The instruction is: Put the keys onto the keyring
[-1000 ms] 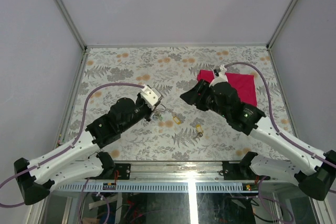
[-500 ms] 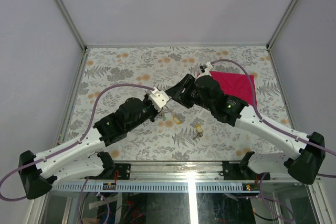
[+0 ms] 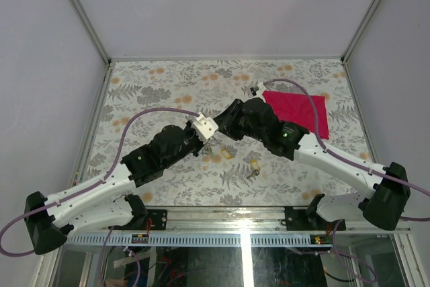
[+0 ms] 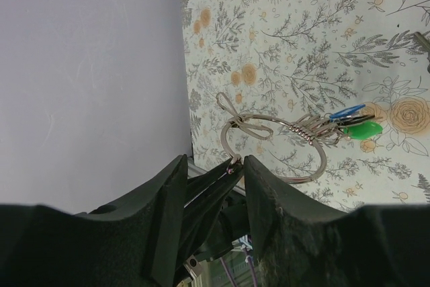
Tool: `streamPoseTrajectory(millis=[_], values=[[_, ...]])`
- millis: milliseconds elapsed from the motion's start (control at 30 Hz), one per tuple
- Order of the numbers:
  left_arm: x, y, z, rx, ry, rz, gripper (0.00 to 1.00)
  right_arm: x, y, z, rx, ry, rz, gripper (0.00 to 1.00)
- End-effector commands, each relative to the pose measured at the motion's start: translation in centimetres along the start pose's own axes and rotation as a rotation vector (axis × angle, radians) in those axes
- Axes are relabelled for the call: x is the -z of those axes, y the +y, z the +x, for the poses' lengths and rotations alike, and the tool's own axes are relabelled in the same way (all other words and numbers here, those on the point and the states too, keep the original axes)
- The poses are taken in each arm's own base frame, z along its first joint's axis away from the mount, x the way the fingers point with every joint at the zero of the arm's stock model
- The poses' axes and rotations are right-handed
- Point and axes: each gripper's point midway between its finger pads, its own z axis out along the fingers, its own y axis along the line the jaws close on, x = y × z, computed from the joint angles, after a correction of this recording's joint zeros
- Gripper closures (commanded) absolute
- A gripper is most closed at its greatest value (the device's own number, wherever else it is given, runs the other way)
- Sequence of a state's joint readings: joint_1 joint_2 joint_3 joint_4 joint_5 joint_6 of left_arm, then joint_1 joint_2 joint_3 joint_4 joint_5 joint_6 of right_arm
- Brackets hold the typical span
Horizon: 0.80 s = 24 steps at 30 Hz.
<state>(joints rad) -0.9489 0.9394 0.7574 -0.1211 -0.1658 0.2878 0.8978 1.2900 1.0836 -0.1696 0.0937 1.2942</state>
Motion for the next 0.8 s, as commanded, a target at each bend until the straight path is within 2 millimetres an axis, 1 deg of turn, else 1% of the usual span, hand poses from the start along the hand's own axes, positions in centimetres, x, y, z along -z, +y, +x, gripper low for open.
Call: streamPoseTrajectory(millis=[0, 567, 667, 767], values=[[0.2, 1.1, -4.4, 0.003, -0.131, -0.037, 1.00, -0.3, 1.8, -0.2, -0.021, -0.018, -0.054, 0.56], [0.3, 1.2, -4.4, -0.003, -0.132, -0.045, 1.00, -1.3, 0.6, 0.9, -0.028, 0.021, -0.034, 0.72], [0.3, 1.3, -4.5, -0.004, -0.133, -0.048, 1.00, -1.4, 0.6, 1.1, -0.027, 0.030, -0.038, 0.79], [0.4, 1.3, -4.6, -0.006, -0.135, -0.049, 1.00, -1.3, 0.8, 1.1, -0.019, 0.029, -0.051, 0.93]])
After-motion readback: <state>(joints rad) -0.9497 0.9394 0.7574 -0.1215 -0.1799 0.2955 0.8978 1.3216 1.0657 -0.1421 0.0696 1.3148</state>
